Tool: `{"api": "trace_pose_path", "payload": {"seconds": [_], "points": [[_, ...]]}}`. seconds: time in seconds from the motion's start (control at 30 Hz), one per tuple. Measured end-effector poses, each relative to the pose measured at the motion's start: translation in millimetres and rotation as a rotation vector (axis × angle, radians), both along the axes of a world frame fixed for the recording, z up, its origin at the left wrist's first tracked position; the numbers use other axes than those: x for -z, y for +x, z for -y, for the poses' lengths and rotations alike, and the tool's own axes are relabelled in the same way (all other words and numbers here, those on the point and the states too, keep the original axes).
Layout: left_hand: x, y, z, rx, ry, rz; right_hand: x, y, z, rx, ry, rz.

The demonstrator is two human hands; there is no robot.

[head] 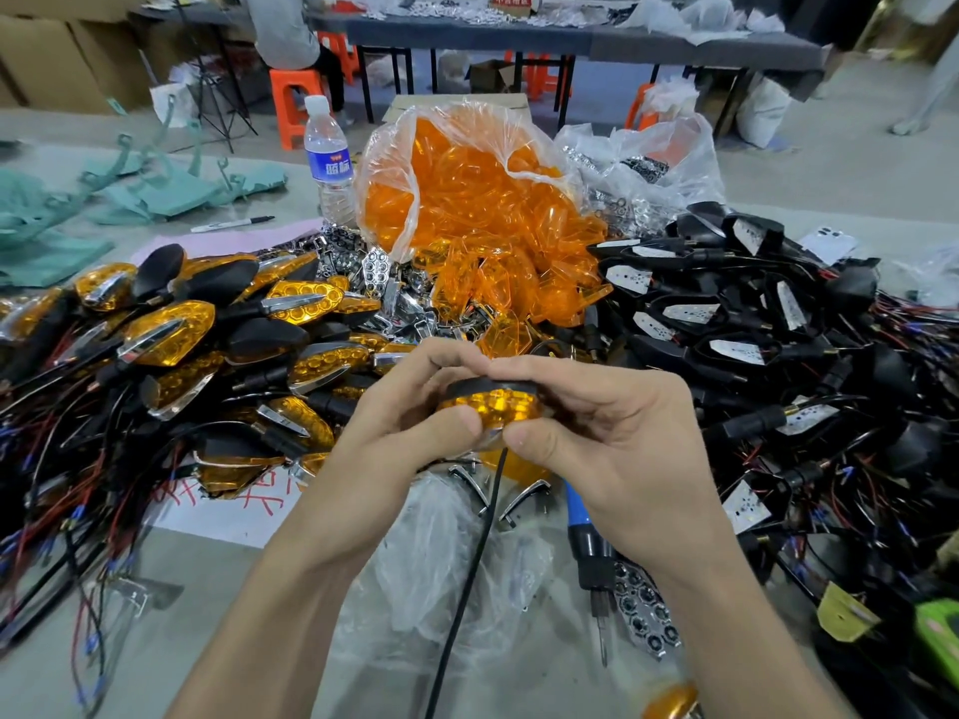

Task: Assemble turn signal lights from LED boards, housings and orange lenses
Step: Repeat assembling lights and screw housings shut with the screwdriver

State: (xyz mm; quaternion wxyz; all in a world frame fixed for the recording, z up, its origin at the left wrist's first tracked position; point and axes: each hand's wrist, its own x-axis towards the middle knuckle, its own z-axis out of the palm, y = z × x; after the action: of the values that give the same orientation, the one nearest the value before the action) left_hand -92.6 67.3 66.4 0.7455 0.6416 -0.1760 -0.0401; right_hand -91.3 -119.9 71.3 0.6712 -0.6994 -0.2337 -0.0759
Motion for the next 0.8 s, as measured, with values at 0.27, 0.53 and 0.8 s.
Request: {"api": "trace_pose_path", "payload": {"seconds": [0.27,0.53,0.8], "points": [[-10.2,-0.2,15.0,-0.029,0.112,0.096,1.0,-10.0,-13.9,0.193,-0.118,0.125],[-2.4,-1.9,24.1,-0.333,0.287,0.076,6.2,0.1,-27.5,0.269,-0.07,0.018],[13.1,-6.4,1.8,-0.517,0.742,0.465,-0.1,20.3,-50.0,0.403,0.186,-0.33]]}}
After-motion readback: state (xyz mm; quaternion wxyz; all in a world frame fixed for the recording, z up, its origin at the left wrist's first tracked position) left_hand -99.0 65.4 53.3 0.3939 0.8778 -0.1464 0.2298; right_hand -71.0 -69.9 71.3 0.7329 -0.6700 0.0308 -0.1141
